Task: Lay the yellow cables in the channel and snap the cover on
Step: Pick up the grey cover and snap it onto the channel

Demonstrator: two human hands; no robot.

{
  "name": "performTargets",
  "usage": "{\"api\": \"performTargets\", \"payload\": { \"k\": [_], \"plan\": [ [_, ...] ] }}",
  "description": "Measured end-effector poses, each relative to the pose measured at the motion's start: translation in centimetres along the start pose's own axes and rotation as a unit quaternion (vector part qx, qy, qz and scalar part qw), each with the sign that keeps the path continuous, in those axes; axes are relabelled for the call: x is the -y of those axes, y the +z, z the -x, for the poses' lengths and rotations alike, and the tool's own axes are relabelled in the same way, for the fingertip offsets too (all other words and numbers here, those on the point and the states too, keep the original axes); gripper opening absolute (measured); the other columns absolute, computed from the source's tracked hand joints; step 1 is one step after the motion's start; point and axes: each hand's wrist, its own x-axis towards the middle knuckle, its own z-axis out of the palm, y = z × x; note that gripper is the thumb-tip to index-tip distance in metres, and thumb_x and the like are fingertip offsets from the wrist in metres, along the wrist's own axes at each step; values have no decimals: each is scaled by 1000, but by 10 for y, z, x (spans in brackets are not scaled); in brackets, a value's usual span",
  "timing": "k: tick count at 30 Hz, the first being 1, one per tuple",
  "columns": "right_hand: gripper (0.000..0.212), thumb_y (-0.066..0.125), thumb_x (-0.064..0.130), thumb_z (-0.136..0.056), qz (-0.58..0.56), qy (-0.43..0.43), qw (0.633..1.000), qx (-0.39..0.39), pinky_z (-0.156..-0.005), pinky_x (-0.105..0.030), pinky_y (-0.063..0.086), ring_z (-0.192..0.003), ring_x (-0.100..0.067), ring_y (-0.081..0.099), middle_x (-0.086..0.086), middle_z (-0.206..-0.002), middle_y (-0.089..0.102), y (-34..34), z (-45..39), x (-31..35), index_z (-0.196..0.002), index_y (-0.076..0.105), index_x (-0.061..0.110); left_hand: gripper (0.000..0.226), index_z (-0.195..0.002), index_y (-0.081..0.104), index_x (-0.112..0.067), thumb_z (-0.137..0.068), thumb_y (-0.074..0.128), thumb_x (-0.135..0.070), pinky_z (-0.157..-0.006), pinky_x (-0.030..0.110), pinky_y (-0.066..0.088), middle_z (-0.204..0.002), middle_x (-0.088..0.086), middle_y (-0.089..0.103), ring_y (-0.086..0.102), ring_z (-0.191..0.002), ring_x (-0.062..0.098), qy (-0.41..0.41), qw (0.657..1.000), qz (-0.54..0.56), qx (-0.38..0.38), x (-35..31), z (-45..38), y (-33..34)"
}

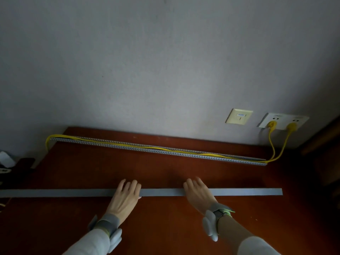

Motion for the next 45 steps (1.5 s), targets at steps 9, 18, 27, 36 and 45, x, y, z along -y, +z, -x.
{"api": "performTargets", "payload": {
  "k": [9, 18, 27, 36, 45],
  "plan": [
    [37, 87, 2, -43, -58, 168, 983, -53, -46, -32, 53, -50, -26, 63, -8, -67, 64, -55, -46, -67, -74, 67, 8, 27, -105, 57, -9, -85, 61, -26, -84, 42, 48, -96, 8, 60, 59, -85, 28, -31, 997, 41, -51, 44, -93, -55],
    [36, 63, -13, -72, -128, 198, 971, 24, -76, -43, 53, -90, -35, 62, -15, -103, 59, -45, -121, -71, -104, 57, 4, 35, -115, 45, -12, -82, 52, -3, -87, 39, 42, -113, 9, 49, 50, -101, 27, -47, 986, 159, 15, 98, -133, -21],
    [38, 56, -4, -83, -192, 235, 950, 73, -85, -36, 53, -106, -24, 56, -6, -115, 50, -9, -147, -42, -116, 48, 13, 44, -113, 45, -13, -74, 56, 4, -85, 36, 43, -111, 5, 50, 49, -101, 24, 9, 987, 156, 29, 127, -155, 26],
    [25, 51, 6, -91, -228, 260, 936, 72, -79, -34, 50, -105, -22, 51, -3, -115, 48, 0, -146, -57, -113, 46, 18, 34, -106, 56, -13, -73, 63, -6, -76, 41, 50, -100, 7, 58, 56, -91, 28, 10, 984, 174, 28, 105, -173, 34],
    [20, 45, 2, -93, -245, 244, 937, 51, -81, -44, 51, -103, -34, 54, -15, -115, 53, 10, -139, -77, -113, 49, 4, 29, -96, 62, -9, -70, 73, -18, -60, 43, 53, -87, 10, 60, 62, -77, 31, 15, 988, 155, -23, 94, -182, 51]
  ]
}}
